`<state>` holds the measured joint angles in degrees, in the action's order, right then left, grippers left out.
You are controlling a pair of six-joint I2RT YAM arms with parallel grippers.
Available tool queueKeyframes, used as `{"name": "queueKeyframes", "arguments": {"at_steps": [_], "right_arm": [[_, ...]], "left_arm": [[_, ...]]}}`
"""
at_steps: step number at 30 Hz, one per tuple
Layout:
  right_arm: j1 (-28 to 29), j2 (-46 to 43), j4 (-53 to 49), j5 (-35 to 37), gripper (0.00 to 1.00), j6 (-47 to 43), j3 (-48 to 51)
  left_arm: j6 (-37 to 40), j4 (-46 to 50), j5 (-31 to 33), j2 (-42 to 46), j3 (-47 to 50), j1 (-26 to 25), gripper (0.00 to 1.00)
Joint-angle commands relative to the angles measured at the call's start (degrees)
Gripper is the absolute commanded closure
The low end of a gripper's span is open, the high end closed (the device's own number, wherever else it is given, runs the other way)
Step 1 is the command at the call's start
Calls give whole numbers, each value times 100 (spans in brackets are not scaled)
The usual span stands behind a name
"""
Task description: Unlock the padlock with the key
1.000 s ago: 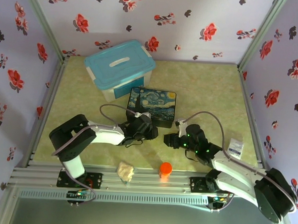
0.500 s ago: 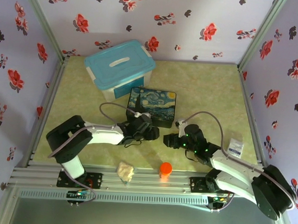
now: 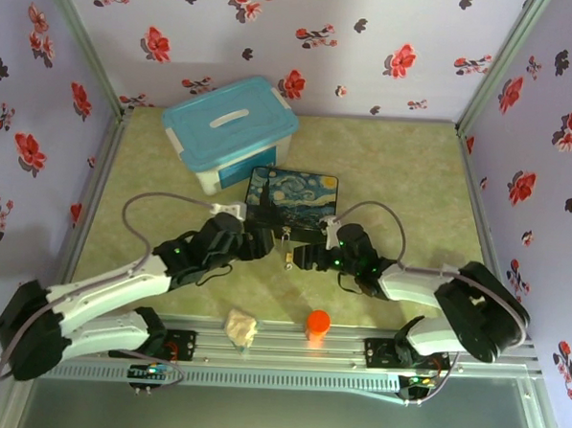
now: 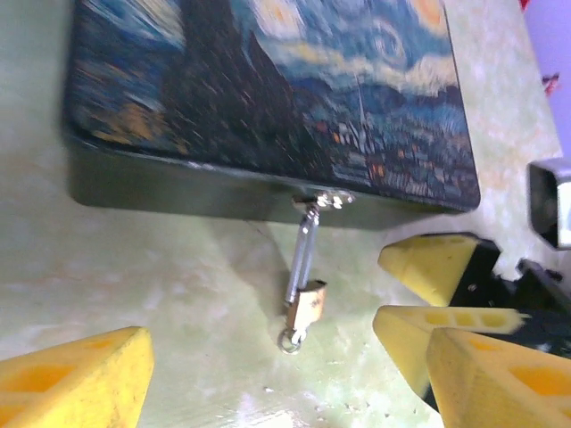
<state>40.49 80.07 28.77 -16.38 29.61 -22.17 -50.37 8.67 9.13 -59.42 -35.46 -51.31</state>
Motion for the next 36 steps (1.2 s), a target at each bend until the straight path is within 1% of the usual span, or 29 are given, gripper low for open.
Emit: {"name": "queueKeyframes", "arguments": {"at_steps": [1,4,8,11,14,15,17,21,23,30,34,35,36], "right_arm": [[-23,410,442,-249,27,-76,-330],[-15,814,709,-440,34,-121,-455],[-15,1262,926,-635,42,-92,-630],[-15,1478,1241,-678,45,-14,-573],[-13,1578,1289,-639,47,-57,-506],[-15,1630,1301,-614,49,-92,-477],[-15,1751,1372,-639,53,-113,-447],[-15,1940,1692,-742,68,-6,-331],[-16,1918,1760,-702,71,40,-241],[-15,1950,2116,-618,87,195,-3],[-15,2138,2654,-560,90,412,73],[-15,2159,2729,-564,89,445,87],[-15,2173,2764,-532,84,475,77]], "left_arm": [[156,382,302,437,362,225,18],[55,283,252,641,547,336,17],[-34,177,171,571,661,341,17],[-68,82,125,472,719,341,17],[-75,14,133,401,716,340,17],[-54,4,133,375,709,338,17],[-35,-46,131,322,694,342,17],[-21,-76,129,226,652,342,17],[-17,-88,129,221,641,347,17],[94,-173,150,87,560,358,17],[206,-198,143,-107,409,376,17],[229,-195,137,-131,373,376,17],[256,-192,142,-168,343,379,17]]}}
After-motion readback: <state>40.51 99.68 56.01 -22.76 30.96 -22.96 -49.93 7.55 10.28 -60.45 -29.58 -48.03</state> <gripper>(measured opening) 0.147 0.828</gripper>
